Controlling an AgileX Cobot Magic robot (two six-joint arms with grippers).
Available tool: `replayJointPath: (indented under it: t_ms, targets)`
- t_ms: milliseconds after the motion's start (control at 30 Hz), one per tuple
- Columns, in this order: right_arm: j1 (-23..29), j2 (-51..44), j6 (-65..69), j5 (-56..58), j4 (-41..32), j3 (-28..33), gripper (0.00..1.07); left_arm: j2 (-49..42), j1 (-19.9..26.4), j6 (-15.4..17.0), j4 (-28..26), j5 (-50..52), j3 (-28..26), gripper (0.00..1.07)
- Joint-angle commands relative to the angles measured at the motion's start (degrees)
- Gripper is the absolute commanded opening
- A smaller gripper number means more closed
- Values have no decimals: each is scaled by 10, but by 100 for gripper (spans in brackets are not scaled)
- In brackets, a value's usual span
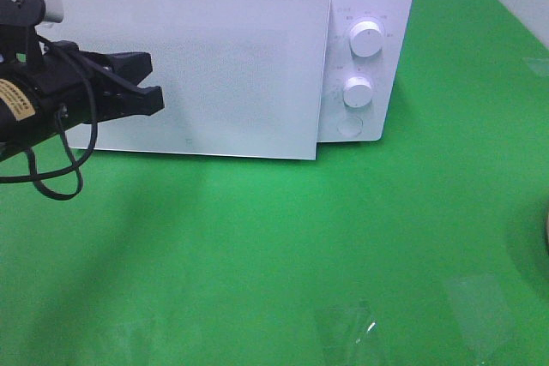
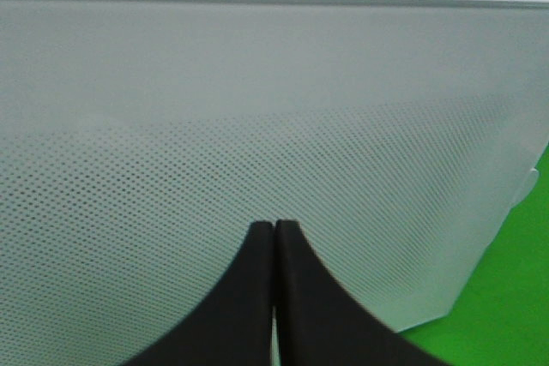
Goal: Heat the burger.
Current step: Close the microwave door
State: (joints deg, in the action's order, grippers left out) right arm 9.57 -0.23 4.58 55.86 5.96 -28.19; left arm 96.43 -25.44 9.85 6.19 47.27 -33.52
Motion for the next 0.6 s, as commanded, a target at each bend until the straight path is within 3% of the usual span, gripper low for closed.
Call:
replayJointPath:
  t_ms: [33,600]
  targets:
    - [-2,-16,-7,-7,-1,1,76,9,-14,-7,-24,-3,-15,0]
    - [-2,-16,-7,-7,-1,1,76,85,-57,-9,-42,-69,-147,0]
